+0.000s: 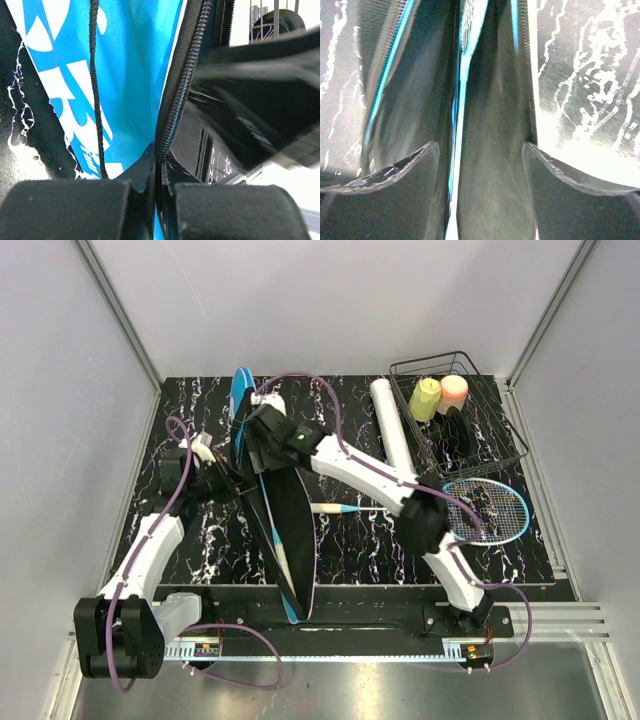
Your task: Pack up the badminton gear
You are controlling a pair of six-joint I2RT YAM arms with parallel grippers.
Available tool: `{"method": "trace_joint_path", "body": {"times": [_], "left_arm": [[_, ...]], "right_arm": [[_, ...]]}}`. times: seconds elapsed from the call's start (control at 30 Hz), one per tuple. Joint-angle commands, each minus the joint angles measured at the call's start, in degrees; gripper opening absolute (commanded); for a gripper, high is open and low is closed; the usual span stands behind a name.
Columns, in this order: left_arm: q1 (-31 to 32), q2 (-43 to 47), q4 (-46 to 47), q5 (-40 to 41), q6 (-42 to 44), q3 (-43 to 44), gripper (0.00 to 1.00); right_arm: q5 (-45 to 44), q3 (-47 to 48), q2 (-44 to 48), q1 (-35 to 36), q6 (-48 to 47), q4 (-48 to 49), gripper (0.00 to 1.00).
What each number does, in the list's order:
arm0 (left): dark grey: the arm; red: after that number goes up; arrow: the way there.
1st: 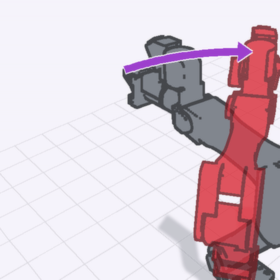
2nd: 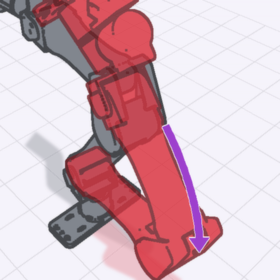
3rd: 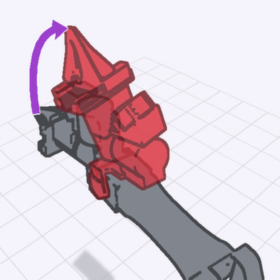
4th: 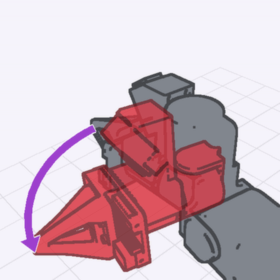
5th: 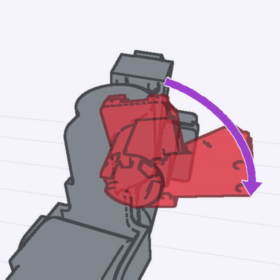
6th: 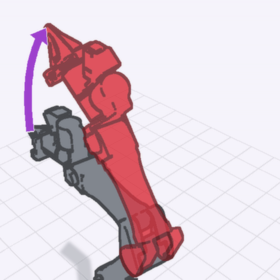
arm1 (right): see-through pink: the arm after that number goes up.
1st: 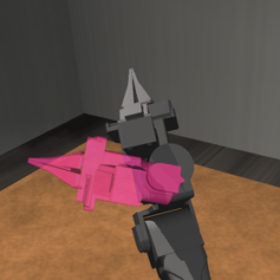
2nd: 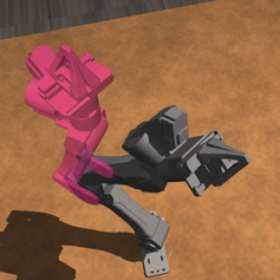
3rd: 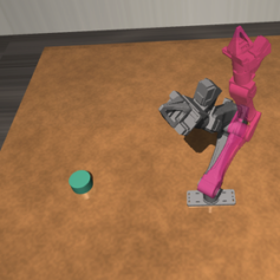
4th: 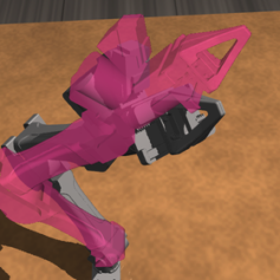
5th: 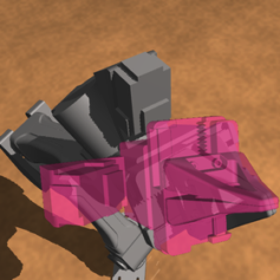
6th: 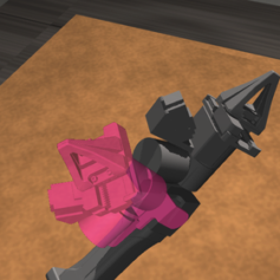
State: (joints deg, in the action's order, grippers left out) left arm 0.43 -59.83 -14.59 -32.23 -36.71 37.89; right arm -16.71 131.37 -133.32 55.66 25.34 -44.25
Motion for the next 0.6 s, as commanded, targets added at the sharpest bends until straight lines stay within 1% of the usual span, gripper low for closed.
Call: {"method": "trace_joint_path", "body": {"times": [0.0, 0.03, 0.07, 0.1, 0.13, 0.17, 0.2, 0.23, 0.27, 0.3, 0.37, 0.4, 0.43, 0.47, 0.5, 0.57], "left_arm": [[-0.3, 1.1, -0.6, 0.8, 2.0, 3.0, 0.0], [-0.3, 0.9, -0.6, 0.8, 2.2, 3.2, 0.0], [-1.5, 0.8, -0.6, 0.6, 2.3, 3.3, 0.0], [-1.6, 0.2, -0.7, 0.3, 2.3, 3.8, 0.0], [-1.7, 0.0, -0.8, 0.0, 2.2, 4.1, 0.0], [-1.8, -0.6, -0.8, -0.9, 2.0, 4.8, 0.0], [-2.0, -0.7, -0.7, -1.2, 1.8, 5.1, 0.0], [-1.9, -1.0, -0.4, -1.4, 1.7, 5.4, 0.0], [-1.9, -1.3, -0.2, -1.8, 1.4, 5.9, 0.0], [-1.9, -1.8, -0.1, -1.9, 1.4, 6.1, 0.0], [-1.9, -2.6, 0.3, -2.1, 1.0, 6.8, 0.0], [-1.9, -2.7, 0.5, -2.2, 1.0, 6.9, 0.0], [-1.9, -2.9, 1.0, -2.3, 0.9, 7.0, 0.0], [-1.9, -3.4, 1.1, -2.6, 0.6, 7.0, 0.0], [-2.0, -3.5, 1.4, -2.7, 0.5, 7.0, 0.0], [-2.1, -3.7, 1.9, -2.9, 0.1, 6.7, 0.0]], "right_arm": [[-2.7, -9.4, 17.3, 0.7, -2.9, -1.4, 0.8], [-4.5, -12.3, 22.3, 0.7, -3.0, -0.7, 0.84], [-6.6, -15.5, 24.8, 0.6, -3.0, -0.1, 0.88], [-10.8, -21.8, 27.5, 0.5, -2.5, 0.5, 0.91], [-12.8, -25.0, 32.3, 0.5, -2.1, 1.5, 0.98], [-14.5, -28.1, 34.7, 0.5, -1.5, 2.1, 1.0], [-17.2, -33.9, 36.9, 0.3, -0.3, 2.6, 1.0], [-18.0, -36.7, 40.7, -0.5, 0.6, 3.4, 1.0], [-19.0, -39.4, 42.5, -1.1, 2.0, 3.5, 1.0], [-19.9, -44.2, 44.1, -1.9, 6.3, 3.6, 1.0], [-17.7, -49.0, 48.4, -6.9, 12.0, 3.1, 1.0], [-11.7, -53.5, 49.5, -9.5, 18.4, 2.9, 1.0], [-8.4, -55.7, 51.4, -11.9, 21.6, 3.5, 1.0], [-5.1, -57.8, 52.0, -16.6, 24.6, 3.6, 1.0], [-1.7, -61.1, 52.4, -18.5, 31.9, 3.4, 1.0], [-1.2, -63.2, 52.3, -21.3, 39.0, 1.0, 1.0]]}}
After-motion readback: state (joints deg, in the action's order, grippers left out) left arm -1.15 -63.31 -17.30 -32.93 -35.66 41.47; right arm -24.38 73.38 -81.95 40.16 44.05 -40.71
